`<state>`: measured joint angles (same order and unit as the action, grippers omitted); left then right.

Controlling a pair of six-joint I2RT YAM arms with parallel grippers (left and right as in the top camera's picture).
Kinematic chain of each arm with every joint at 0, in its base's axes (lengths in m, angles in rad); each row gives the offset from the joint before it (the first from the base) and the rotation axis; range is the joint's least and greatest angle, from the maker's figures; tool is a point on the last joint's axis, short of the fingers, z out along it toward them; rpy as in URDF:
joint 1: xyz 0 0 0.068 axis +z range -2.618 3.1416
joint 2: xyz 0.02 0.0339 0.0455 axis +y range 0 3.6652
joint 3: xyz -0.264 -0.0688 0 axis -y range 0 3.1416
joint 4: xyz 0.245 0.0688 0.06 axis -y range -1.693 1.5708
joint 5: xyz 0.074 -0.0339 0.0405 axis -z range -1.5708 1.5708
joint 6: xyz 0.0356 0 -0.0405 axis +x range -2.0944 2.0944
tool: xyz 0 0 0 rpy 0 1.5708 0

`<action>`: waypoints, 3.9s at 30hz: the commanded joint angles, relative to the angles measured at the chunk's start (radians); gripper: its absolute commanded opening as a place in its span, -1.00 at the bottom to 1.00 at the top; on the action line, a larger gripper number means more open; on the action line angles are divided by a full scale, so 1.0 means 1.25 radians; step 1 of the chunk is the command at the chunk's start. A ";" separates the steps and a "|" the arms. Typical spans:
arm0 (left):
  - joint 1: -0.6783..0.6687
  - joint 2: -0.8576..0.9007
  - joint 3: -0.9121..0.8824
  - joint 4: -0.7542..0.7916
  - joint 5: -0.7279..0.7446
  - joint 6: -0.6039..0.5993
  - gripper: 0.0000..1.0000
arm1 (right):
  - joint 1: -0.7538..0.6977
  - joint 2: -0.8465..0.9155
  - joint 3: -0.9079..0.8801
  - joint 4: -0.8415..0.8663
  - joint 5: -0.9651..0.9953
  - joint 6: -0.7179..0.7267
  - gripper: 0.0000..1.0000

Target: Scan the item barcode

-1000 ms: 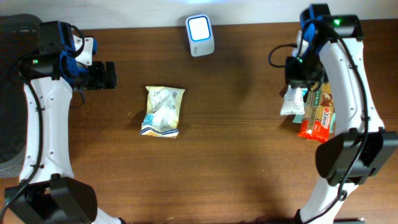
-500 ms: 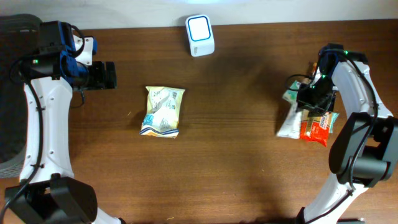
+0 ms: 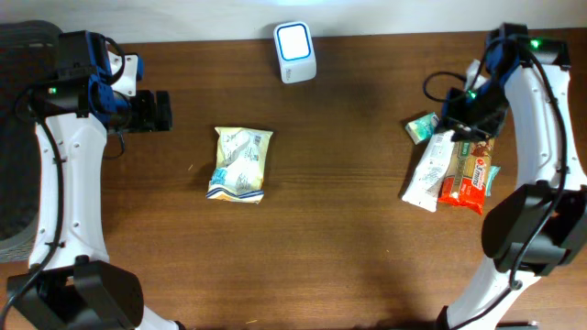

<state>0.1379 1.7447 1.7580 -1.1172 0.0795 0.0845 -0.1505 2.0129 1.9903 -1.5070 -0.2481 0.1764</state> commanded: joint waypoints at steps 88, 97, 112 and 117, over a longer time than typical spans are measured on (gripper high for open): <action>0.002 -0.008 0.007 0.000 0.008 -0.007 0.99 | 0.664 0.217 -0.006 0.446 -0.025 0.037 -0.37; 0.002 -0.008 0.007 0.000 0.008 -0.007 0.99 | 0.655 0.321 -0.009 0.519 0.105 0.158 -0.62; 0.002 -0.008 0.007 0.000 0.008 -0.007 0.99 | 0.670 0.240 0.040 0.278 -0.154 -0.081 -0.49; 0.002 -0.008 0.007 0.000 0.008 -0.007 0.98 | 0.743 0.217 0.045 0.207 -0.145 0.038 -0.72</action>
<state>0.1379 1.7447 1.7580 -1.1175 0.0795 0.0849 0.7189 2.2986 2.0781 -1.2461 -0.4324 0.1562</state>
